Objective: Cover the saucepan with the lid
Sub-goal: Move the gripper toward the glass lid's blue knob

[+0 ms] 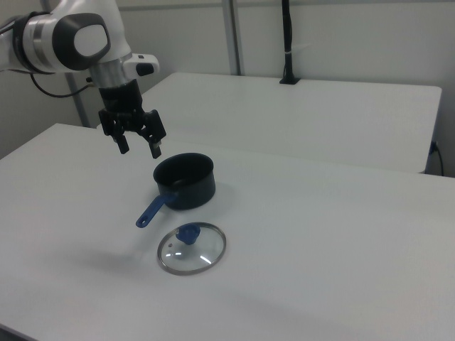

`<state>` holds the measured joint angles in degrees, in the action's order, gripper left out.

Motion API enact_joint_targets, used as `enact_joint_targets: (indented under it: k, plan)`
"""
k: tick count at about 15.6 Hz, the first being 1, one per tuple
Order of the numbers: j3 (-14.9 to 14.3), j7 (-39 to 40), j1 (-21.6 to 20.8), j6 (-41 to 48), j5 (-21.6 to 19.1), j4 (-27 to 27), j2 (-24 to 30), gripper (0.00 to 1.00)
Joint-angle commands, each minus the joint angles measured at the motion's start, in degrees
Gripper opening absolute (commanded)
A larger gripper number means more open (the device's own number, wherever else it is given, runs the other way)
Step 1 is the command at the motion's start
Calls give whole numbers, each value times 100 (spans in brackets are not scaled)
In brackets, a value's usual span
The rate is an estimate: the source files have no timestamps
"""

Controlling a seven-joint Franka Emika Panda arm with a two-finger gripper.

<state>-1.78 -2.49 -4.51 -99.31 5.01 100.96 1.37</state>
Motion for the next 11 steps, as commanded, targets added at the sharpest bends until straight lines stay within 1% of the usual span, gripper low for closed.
enact_joint_targets:
  k: [1, 7, 11]
  plan:
    - [-41, 56, 20, 52, -26, 30, 47, 100]
    - [-42, 65, 29, 17, -43, 38, 38, 100]
    - [-42, 135, 178, -18, -87, 38, 38, 100]
